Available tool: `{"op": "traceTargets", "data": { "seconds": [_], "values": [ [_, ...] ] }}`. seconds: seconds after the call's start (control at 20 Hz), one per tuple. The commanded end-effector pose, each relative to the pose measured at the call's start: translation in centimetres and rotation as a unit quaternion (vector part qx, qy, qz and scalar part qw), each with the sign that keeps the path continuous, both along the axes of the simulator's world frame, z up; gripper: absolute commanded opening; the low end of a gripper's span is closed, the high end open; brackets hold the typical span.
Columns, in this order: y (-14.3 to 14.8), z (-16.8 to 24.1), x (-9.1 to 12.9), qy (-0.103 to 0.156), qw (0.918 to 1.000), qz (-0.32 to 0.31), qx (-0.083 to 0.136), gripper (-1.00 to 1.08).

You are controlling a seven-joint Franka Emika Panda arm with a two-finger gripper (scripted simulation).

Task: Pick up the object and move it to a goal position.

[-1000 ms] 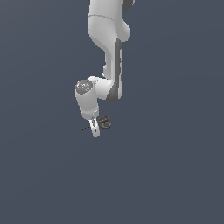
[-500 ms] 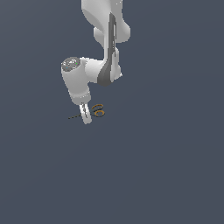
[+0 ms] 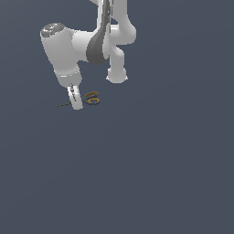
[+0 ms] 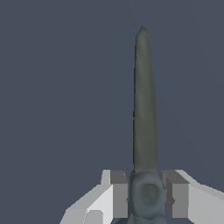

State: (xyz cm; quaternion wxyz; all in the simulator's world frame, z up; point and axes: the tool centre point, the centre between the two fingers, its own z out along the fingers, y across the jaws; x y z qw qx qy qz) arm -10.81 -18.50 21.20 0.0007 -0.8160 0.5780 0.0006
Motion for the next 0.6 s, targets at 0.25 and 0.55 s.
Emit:
{"op": "traceTargets", "data": {
  "seconds": [0.25,0.55],
  "values": [
    [-2.2,5.1,-1.5,0.0,1.0,0.001,-0.001,-1.0],
    [-3.0,6.9,-1.8,0.0,1.0,0.001,-0.001,-1.0]
  ]
}}
